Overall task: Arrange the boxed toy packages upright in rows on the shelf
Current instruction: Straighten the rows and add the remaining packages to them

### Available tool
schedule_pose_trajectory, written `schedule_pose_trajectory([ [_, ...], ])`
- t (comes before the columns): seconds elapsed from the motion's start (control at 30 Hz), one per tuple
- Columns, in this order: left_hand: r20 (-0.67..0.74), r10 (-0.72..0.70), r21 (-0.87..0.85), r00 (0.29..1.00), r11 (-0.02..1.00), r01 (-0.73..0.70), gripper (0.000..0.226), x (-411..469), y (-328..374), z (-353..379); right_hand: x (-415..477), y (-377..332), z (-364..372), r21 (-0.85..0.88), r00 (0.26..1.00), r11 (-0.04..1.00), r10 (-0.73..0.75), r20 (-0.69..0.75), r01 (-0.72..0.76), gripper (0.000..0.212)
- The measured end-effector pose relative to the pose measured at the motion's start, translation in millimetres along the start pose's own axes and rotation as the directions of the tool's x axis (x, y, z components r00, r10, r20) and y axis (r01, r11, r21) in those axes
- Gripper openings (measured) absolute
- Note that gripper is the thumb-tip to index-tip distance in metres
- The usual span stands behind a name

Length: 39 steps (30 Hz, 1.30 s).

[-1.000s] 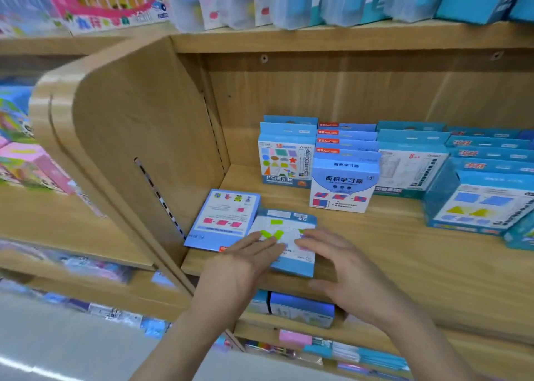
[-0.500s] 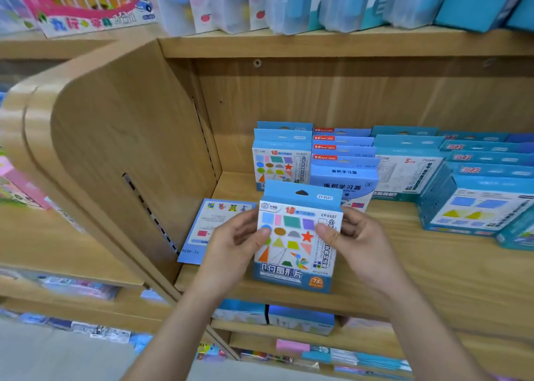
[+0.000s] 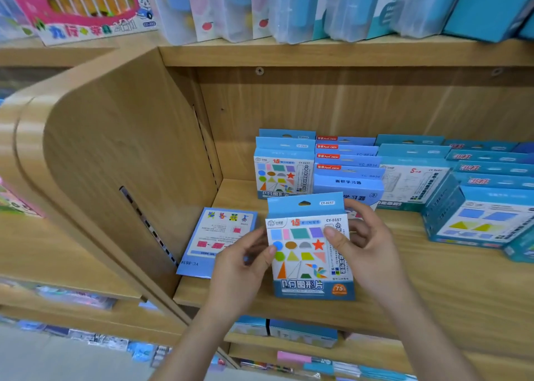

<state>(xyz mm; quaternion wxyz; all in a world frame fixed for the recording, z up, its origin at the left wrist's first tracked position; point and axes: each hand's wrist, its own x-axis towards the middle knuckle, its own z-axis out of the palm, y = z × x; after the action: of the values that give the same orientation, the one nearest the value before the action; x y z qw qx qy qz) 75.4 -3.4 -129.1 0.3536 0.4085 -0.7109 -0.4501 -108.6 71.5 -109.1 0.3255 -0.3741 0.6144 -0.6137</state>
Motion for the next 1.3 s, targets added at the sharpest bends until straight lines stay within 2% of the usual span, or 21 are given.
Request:
schedule_pose_trajectory([
  [0.03,-0.043,0.078,0.184,0.996,0.981,-0.069,0.032,0,-4,-5,1,0,-2,-0.006,1.0,1.0,-0.012,-0.013,0.011,0.046],
  [0.1,0.033,0.238,0.567,0.971,0.795,-0.214,0.039,2,-15,-17,3,-3,-7,-0.002,0.998,0.999,-0.038,-0.045,0.038,0.044],
  [0.17,0.147,0.188,0.741,0.971,0.63,-0.234,0.057,0,-30,-26,4,-5,-11,0.022,0.996,0.998,-0.055,-0.075,0.057,0.041],
  [0.23,0.167,0.099,0.818,0.981,0.542,-0.194,0.067,-6,-39,-33,5,-5,-14,0.036,0.993,0.997,-0.06,-0.097,0.064,0.042],
  [0.3,0.197,0.115,0.862,0.974,0.452,-0.228,0.063,-10,-50,-37,5,-4,-14,0.026,0.992,0.997,-0.067,-0.104,0.07,0.042],
  [0.4,0.233,0.145,0.866,0.962,0.419,-0.272,0.079,-8,-57,-40,5,-3,-11,-0.002,0.991,0.996,-0.085,-0.105,0.085,0.042],
  [0.53,0.266,0.205,0.877,0.942,0.354,-0.325,0.084,-7,-52,-45,6,-14,-6,-0.096,0.979,0.98,-0.184,-0.084,0.176,0.058],
  [0.63,0.308,0.197,0.847,0.931,0.389,-0.363,0.084,-14,-48,-48,15,-30,-3,-0.192,0.968,0.952,-0.249,-0.035,0.238,0.064],
  [0.77,0.398,0.129,0.764,0.909,0.501,-0.406,0.085,-32,-47,-45,32,-48,5,-0.182,0.954,0.942,-0.297,-0.048,0.283,0.042],
  [0.87,0.402,0.102,0.758,0.91,0.52,-0.393,0.087,-39,-37,-44,43,-63,17,-0.132,0.947,0.941,-0.318,-0.038,0.31,0.032],
  [0.9,0.368,0.09,0.722,0.926,0.6,-0.345,0.089,-37,-28,-45,46,-66,22,-0.117,0.948,0.943,-0.318,-0.029,0.313,0.032],
  [0.97,0.241,0.019,0.553,0.97,0.819,-0.153,0.086,-26,-12,-50,50,-72,31,-0.088,0.952,0.948,-0.305,0.009,0.305,0.032],
  [1.0,0.159,0.01,0.453,0.987,0.888,-0.082,0.081,-17,-2,-53,50,-73,36,-0.072,0.954,0.951,-0.297,0.038,0.3,0.032],
  [1.07,0.049,0.019,0.206,0.999,0.978,-0.029,0.074,4,16,-56,51,-73,44,-0.035,0.953,0.956,-0.285,0.104,0.29,0.032],
  [1.13,0.061,0.011,-0.071,0.998,0.997,-0.007,0.061,24,32,-57,50,-71,50,-0.006,0.946,0.959,-0.277,0.169,0.282,0.032],
  [1.17,0.062,0.009,-0.131,0.998,0.991,-0.001,0.053,32,38,-56,49,-71,53,0.01,0.945,0.962,-0.269,0.188,0.272,0.032],
  [1.23,0.034,0.002,-0.164,0.999,0.986,0.004,0.043,46,45,-55,51,-70,54,0.041,0.948,0.967,-0.256,0.188,0.253,0.031],
  [1.3,-0.002,0.024,-0.155,1.0,0.988,-0.024,0.04,57,45,-54,52,-70,50,-0.001,0.948,0.96,-0.274,0.164,0.278,0.028],
])
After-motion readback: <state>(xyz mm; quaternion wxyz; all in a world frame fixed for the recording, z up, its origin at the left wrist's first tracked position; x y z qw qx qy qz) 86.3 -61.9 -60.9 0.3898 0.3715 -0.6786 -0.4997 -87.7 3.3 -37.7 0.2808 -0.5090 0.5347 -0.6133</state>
